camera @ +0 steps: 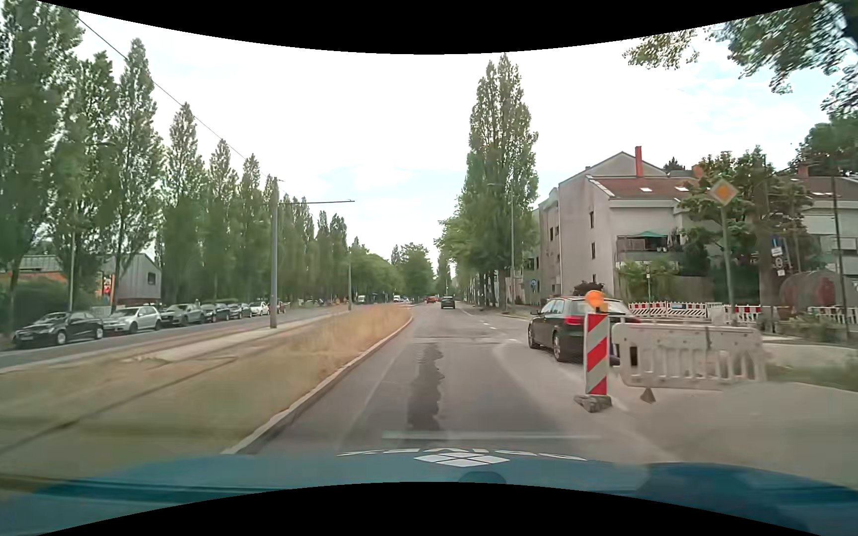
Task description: Follow the waypoints while adhering to traffic rules and regulations
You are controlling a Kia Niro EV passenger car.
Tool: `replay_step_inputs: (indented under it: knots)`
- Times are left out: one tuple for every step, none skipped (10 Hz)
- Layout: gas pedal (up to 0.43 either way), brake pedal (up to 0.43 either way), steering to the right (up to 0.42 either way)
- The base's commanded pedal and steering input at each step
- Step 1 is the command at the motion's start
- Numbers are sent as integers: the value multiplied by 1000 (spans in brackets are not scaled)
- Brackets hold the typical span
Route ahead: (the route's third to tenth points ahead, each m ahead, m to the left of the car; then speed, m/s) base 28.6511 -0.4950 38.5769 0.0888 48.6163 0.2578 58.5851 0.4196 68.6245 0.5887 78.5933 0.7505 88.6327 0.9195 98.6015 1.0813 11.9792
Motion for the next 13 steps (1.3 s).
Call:
replay_step_inputs:
  knots:
    - [169,0,-2]
    - [169,0,-2]
    - [169,0,-3]
    - [169,0,-3]
    - [169,0,-3]
    - [169,0,-4]
    - [169,0,-4]
    - [169,0,-4]
    - [169,0,-4]
    - [177,0,-4]
    - [177,0,-5]
    - [177,0,-4]
    - [177,0,-5]
